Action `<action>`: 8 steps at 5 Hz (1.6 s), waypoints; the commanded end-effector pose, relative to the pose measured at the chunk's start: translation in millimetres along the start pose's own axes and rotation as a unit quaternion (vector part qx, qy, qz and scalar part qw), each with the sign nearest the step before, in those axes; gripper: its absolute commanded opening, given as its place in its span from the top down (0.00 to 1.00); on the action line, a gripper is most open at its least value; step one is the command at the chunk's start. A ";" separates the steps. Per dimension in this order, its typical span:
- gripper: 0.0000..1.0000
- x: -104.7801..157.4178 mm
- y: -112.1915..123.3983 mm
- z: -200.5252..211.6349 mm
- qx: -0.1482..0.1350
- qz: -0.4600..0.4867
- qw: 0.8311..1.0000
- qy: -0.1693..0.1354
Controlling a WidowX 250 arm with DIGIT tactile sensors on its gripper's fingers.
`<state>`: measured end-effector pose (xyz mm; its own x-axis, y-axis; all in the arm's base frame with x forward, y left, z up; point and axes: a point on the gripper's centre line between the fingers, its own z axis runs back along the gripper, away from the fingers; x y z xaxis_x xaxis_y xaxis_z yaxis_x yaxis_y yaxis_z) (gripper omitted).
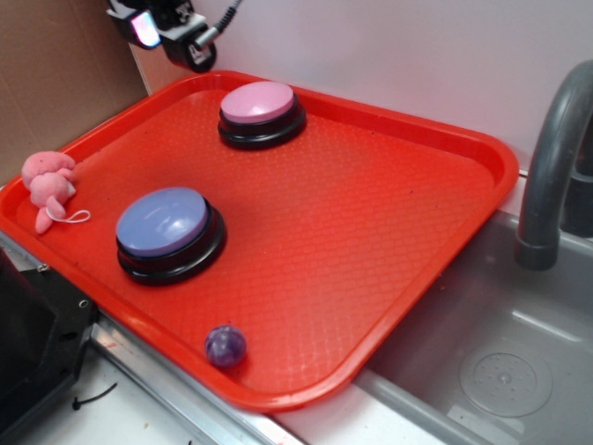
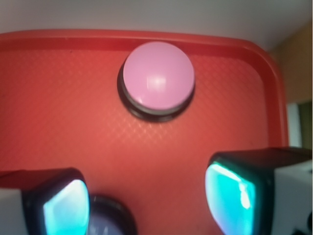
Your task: Push the pink button.
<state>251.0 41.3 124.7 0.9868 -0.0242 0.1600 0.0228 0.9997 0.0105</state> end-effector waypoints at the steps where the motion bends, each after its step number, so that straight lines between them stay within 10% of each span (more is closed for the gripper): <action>1: 0.00 33.7 15.9 -16.2 0.036 0.019 0.998 -0.053; 8: 0.00 58.0 26.7 -67.3 0.018 0.009 1.000 -0.022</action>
<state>315.4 60.7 52.8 0.9870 -0.0132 0.1601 0.0081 0.9994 0.0326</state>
